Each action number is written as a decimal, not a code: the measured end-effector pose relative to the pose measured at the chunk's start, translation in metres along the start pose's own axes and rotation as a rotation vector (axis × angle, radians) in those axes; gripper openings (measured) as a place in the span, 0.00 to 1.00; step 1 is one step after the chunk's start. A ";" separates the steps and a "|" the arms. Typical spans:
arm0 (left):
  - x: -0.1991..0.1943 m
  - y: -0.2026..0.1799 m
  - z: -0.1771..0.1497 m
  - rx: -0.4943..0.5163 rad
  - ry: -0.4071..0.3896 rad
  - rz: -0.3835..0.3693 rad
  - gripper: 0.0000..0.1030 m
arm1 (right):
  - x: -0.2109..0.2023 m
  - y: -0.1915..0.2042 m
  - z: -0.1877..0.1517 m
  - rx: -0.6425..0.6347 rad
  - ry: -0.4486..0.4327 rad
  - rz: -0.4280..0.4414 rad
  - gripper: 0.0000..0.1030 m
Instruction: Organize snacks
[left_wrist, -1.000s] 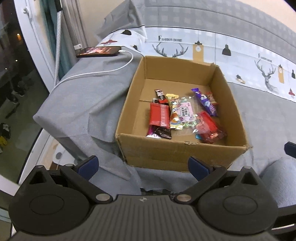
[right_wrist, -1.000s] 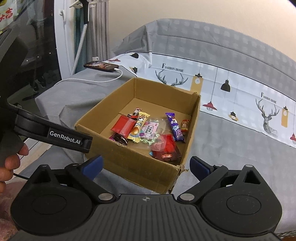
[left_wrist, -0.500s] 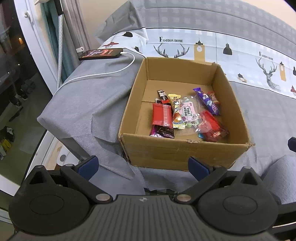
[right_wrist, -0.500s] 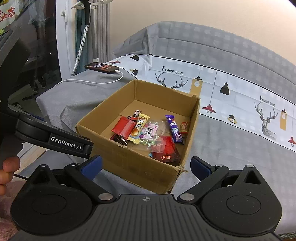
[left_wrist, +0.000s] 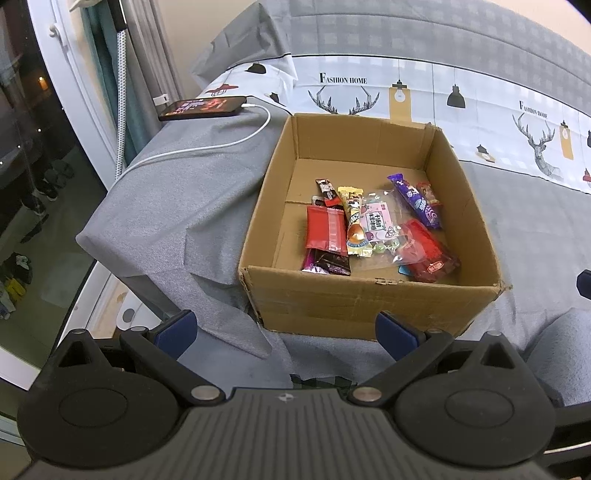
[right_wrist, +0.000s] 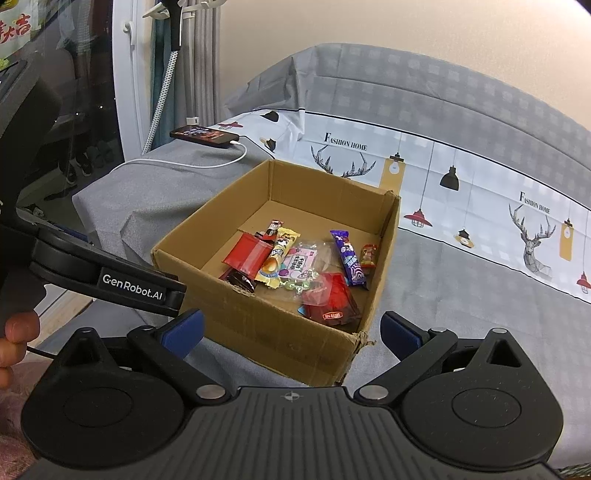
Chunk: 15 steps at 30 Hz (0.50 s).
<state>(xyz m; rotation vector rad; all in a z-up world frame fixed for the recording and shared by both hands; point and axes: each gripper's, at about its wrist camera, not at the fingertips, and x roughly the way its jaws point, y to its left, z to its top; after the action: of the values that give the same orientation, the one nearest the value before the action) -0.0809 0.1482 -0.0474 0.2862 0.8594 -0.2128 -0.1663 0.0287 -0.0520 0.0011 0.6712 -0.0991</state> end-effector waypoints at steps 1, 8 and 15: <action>0.000 0.000 0.000 0.001 0.001 0.002 1.00 | 0.000 0.000 0.000 0.000 0.000 0.000 0.98; 0.001 -0.001 0.000 0.004 0.003 0.004 1.00 | 0.000 0.000 0.000 0.001 0.000 0.000 0.99; 0.002 -0.003 -0.001 0.012 -0.004 0.027 1.00 | 0.001 -0.001 -0.001 0.001 0.000 0.001 0.99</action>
<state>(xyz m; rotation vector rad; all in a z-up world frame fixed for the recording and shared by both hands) -0.0820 0.1456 -0.0500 0.3088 0.8500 -0.1935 -0.1663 0.0280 -0.0529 0.0024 0.6712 -0.0988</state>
